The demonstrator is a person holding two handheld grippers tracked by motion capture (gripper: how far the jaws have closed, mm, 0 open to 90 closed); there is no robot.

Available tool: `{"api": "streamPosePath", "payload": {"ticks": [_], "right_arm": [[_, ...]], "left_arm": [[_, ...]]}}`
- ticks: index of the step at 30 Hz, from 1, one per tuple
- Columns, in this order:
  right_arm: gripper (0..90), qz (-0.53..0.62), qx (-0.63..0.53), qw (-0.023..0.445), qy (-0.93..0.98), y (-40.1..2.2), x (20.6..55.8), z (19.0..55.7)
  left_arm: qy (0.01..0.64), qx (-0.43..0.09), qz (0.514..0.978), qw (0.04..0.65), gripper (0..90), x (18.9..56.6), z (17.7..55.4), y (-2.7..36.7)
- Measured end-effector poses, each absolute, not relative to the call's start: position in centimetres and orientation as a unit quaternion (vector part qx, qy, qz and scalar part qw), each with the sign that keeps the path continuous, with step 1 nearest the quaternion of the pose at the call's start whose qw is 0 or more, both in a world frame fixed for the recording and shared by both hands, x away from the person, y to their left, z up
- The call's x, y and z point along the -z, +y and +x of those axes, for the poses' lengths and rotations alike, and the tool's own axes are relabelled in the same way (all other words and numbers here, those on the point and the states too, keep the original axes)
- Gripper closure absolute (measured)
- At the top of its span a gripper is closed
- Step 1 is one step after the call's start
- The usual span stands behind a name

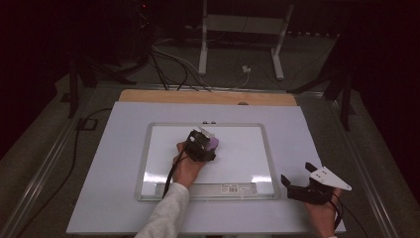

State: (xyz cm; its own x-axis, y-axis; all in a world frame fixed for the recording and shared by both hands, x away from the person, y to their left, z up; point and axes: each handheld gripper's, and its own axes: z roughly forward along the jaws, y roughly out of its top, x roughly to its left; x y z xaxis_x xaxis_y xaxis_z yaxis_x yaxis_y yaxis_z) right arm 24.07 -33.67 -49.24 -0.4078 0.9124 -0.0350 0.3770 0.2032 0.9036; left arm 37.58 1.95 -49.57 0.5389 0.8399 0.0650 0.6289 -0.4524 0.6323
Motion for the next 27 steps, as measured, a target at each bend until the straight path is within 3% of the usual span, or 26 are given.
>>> {"api": "streamPosePath", "payload": {"ticks": [15, 27], "right_arm": [[0.1, 0.452, -0.440, 0.304, 0.714, -33.7, 49.3, 24.1], [0.1, 0.452, -0.439, 0.303, 0.714, -33.7, 49.3, 24.2]], "left_arm": [[0.466, -0.219, 0.797, 0.314, 41.9, 48.4, 37.0, 5.0], [0.484, -0.236, 0.786, 0.303, 41.9, 47.9, 37.5, 7.7]]}}
